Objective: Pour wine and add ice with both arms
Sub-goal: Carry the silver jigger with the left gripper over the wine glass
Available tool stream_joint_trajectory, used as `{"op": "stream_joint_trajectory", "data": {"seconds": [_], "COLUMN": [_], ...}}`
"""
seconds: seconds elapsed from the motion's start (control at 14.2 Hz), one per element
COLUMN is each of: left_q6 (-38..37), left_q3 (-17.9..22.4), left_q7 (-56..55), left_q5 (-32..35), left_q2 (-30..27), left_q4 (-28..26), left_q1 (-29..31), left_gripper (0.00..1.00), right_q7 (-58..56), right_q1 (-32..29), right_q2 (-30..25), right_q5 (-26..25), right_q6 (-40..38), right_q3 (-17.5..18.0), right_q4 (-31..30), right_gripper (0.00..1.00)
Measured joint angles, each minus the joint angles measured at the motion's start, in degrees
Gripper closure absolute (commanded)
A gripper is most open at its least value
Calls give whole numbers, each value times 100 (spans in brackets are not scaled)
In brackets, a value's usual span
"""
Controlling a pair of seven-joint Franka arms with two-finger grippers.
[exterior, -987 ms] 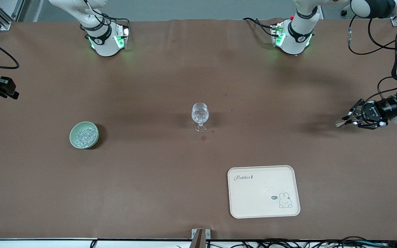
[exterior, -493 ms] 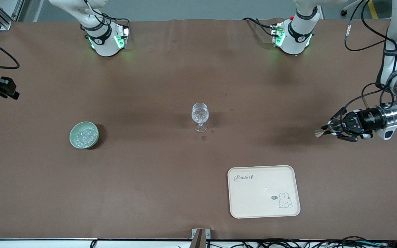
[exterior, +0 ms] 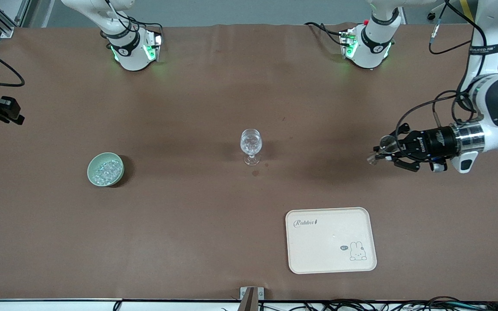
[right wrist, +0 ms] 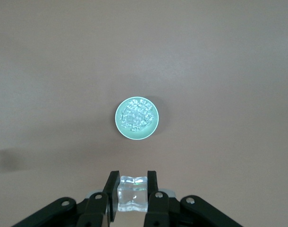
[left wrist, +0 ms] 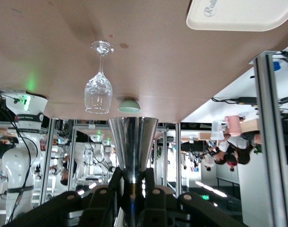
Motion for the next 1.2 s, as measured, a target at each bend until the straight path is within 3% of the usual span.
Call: {"op": "stream_joint_trajectory", "data": {"seconds": [0.28, 0.63, 1.2], "left_q6": [431, 1605, 3433], "left_q3": [-707, -1914, -3060], "left_q7": [-491, -1005, -1091], "left_q5": [414, 521, 571], "left_q2": [-314, -363, 214], "left_q4": [-5, -103, -204], "left_q1": [27, 60, 50], "left_gripper": [100, 100, 100], "right_q7": [0, 0, 0], "right_q1": [0, 1, 9], "right_q2": [0, 0, 0], "right_q5": [0, 0, 0], "right_q6": [0, 0, -1], "right_q3": [0, 1, 2], "right_q4": [-2, -4, -10], "right_gripper": [99, 99, 99]}}
